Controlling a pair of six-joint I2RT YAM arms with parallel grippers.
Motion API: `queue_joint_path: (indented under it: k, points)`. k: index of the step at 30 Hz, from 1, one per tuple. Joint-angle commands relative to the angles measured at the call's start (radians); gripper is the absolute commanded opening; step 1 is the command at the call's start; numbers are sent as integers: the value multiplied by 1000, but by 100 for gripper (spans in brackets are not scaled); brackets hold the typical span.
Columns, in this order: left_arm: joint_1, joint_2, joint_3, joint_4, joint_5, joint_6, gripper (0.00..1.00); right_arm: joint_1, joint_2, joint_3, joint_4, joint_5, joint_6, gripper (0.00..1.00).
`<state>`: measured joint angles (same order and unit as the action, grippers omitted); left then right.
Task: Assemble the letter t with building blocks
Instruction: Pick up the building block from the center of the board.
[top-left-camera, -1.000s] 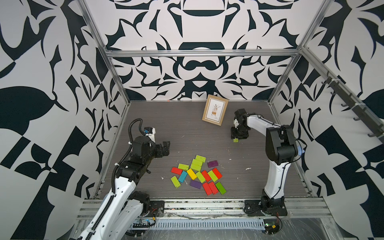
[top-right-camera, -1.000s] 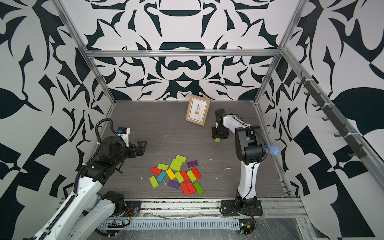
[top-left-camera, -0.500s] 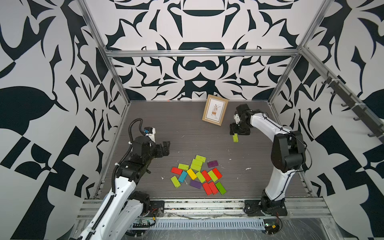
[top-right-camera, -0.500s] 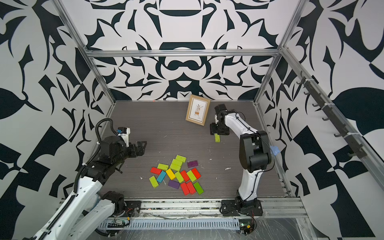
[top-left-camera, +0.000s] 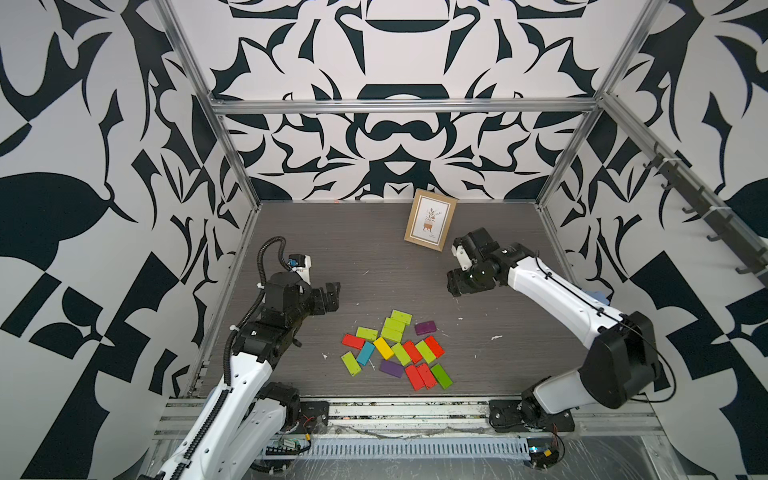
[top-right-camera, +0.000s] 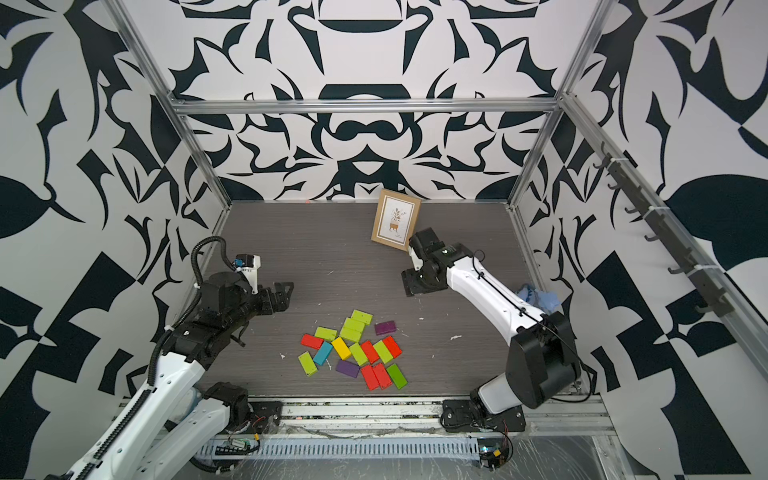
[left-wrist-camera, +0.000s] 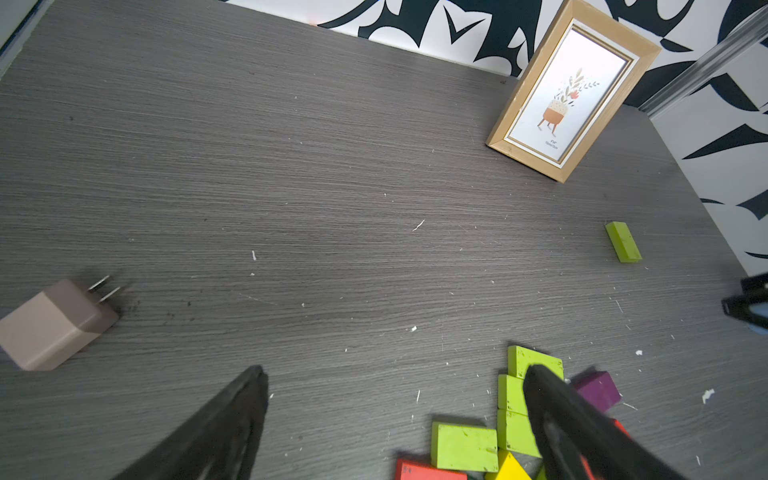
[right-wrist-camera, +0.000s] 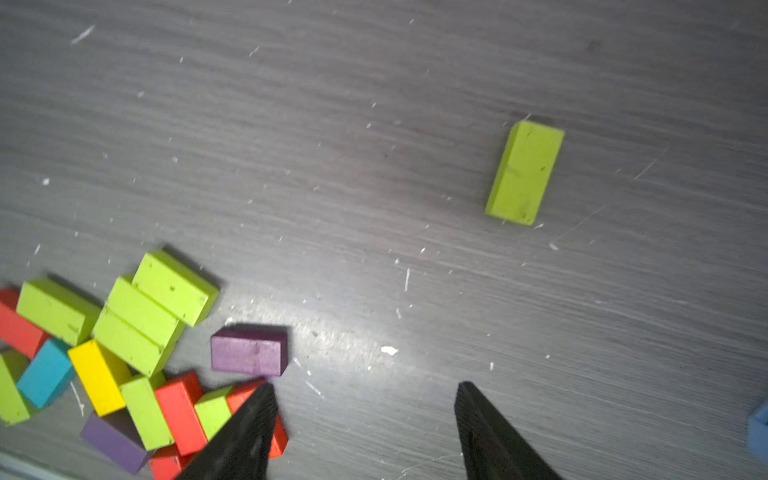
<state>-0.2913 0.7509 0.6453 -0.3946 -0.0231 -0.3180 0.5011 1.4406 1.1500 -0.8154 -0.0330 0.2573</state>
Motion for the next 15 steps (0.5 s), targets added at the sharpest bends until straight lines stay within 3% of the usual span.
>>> queue_joint_path:
  k: [1, 8, 15]
  points:
    - [0, 1, -10, -21, -7, -14, 100, 65, -75, -79, -14, 13, 73, 70]
    - [0, 7, -7, -13, 0, -14, 100, 215, -198, -234, 1, 0, 180, 65]
    - [0, 13, -7, -13, 2, -12, 100, 342, -194, -316, 22, -18, 267, 62]
